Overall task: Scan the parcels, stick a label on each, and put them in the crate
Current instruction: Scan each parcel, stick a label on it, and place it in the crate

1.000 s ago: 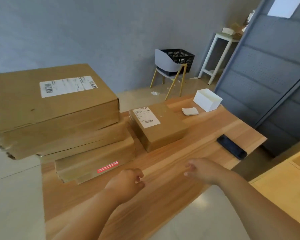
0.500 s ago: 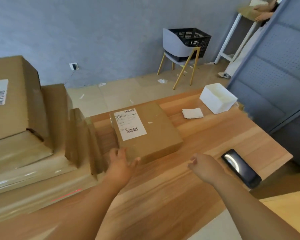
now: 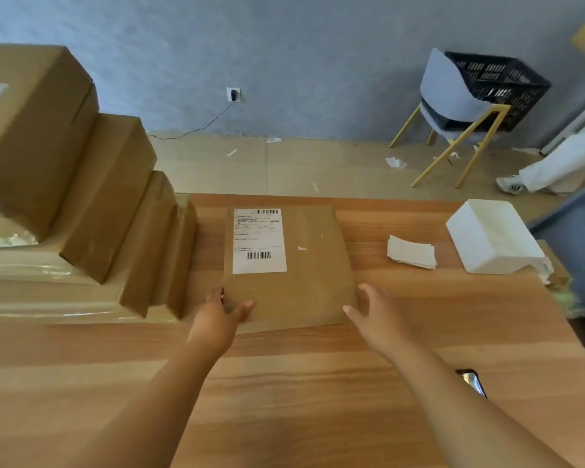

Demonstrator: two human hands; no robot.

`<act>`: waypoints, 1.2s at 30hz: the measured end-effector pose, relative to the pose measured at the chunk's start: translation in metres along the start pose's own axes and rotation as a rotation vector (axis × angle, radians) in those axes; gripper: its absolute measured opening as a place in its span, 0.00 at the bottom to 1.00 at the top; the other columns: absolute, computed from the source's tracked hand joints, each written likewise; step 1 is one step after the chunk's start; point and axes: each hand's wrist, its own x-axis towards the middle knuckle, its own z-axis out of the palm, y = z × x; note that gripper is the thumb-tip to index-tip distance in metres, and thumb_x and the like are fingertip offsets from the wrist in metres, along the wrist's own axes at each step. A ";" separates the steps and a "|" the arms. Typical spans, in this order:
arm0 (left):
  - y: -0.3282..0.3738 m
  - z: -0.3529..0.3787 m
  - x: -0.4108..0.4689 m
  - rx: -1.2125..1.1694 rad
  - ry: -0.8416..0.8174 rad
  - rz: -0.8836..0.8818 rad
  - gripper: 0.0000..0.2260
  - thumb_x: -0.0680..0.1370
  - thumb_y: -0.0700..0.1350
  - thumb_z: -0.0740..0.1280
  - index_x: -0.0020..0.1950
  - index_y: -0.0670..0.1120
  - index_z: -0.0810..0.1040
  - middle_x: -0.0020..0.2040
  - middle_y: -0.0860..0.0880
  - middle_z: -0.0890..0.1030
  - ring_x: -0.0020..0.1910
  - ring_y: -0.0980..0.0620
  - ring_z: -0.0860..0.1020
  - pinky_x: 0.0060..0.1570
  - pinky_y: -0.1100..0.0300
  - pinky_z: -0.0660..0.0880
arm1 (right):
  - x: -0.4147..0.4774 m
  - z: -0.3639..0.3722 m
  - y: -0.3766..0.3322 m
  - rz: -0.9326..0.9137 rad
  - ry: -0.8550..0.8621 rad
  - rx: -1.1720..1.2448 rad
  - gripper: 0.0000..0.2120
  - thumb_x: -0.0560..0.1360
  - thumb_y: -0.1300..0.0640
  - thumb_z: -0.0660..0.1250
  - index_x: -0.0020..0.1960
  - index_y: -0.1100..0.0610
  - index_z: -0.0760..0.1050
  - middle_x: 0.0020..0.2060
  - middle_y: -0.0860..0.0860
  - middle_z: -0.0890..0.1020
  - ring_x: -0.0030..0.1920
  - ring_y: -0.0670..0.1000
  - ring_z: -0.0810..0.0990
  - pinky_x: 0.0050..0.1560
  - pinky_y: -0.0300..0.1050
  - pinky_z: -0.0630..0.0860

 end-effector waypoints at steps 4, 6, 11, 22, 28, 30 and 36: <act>-0.011 0.009 -0.025 -0.040 -0.026 0.003 0.32 0.70 0.54 0.73 0.70 0.47 0.64 0.60 0.45 0.75 0.54 0.46 0.77 0.53 0.50 0.75 | -0.004 0.003 0.008 -0.009 0.012 0.014 0.30 0.77 0.46 0.64 0.74 0.53 0.60 0.71 0.51 0.64 0.68 0.52 0.67 0.64 0.46 0.66; -0.018 0.012 -0.042 -0.038 -0.060 0.031 0.33 0.70 0.53 0.73 0.71 0.52 0.62 0.56 0.47 0.76 0.51 0.47 0.78 0.50 0.51 0.76 | -0.014 0.006 0.017 -0.011 -0.010 -0.001 0.30 0.77 0.45 0.64 0.75 0.52 0.58 0.71 0.50 0.63 0.69 0.51 0.66 0.64 0.46 0.66; -0.037 0.020 -0.085 -0.014 -0.110 0.082 0.33 0.70 0.54 0.73 0.70 0.55 0.61 0.56 0.50 0.75 0.51 0.51 0.77 0.49 0.55 0.75 | -0.050 0.015 0.046 -0.010 -0.008 0.039 0.29 0.77 0.45 0.64 0.75 0.49 0.59 0.71 0.48 0.64 0.68 0.50 0.66 0.62 0.43 0.66; -0.056 0.018 -0.129 0.254 -0.019 0.232 0.32 0.70 0.55 0.73 0.70 0.48 0.66 0.66 0.47 0.66 0.61 0.45 0.70 0.60 0.51 0.70 | -0.110 0.026 0.080 -0.002 -0.011 0.068 0.27 0.77 0.44 0.63 0.74 0.45 0.60 0.73 0.47 0.63 0.71 0.51 0.63 0.70 0.50 0.65; -0.035 0.036 -0.150 0.428 0.117 0.514 0.20 0.70 0.48 0.73 0.61 0.48 0.76 0.62 0.49 0.70 0.61 0.44 0.65 0.60 0.48 0.65 | -0.124 0.002 0.105 -0.014 0.166 -0.001 0.16 0.77 0.49 0.64 0.63 0.52 0.74 0.62 0.49 0.75 0.58 0.49 0.75 0.55 0.47 0.75; -0.025 0.051 -0.155 0.431 0.065 0.580 0.17 0.72 0.49 0.72 0.59 0.50 0.77 0.60 0.51 0.72 0.61 0.46 0.66 0.60 0.50 0.65 | -0.130 -0.006 0.124 0.028 0.193 -0.061 0.15 0.78 0.50 0.64 0.63 0.53 0.74 0.59 0.49 0.77 0.54 0.49 0.76 0.50 0.44 0.75; -0.002 0.100 -0.164 0.486 -0.008 0.634 0.18 0.73 0.53 0.70 0.62 0.54 0.76 0.64 0.54 0.72 0.64 0.46 0.67 0.61 0.48 0.63 | -0.130 -0.023 0.184 0.285 0.126 -0.249 0.33 0.74 0.44 0.68 0.72 0.56 0.60 0.67 0.56 0.68 0.65 0.57 0.67 0.59 0.50 0.69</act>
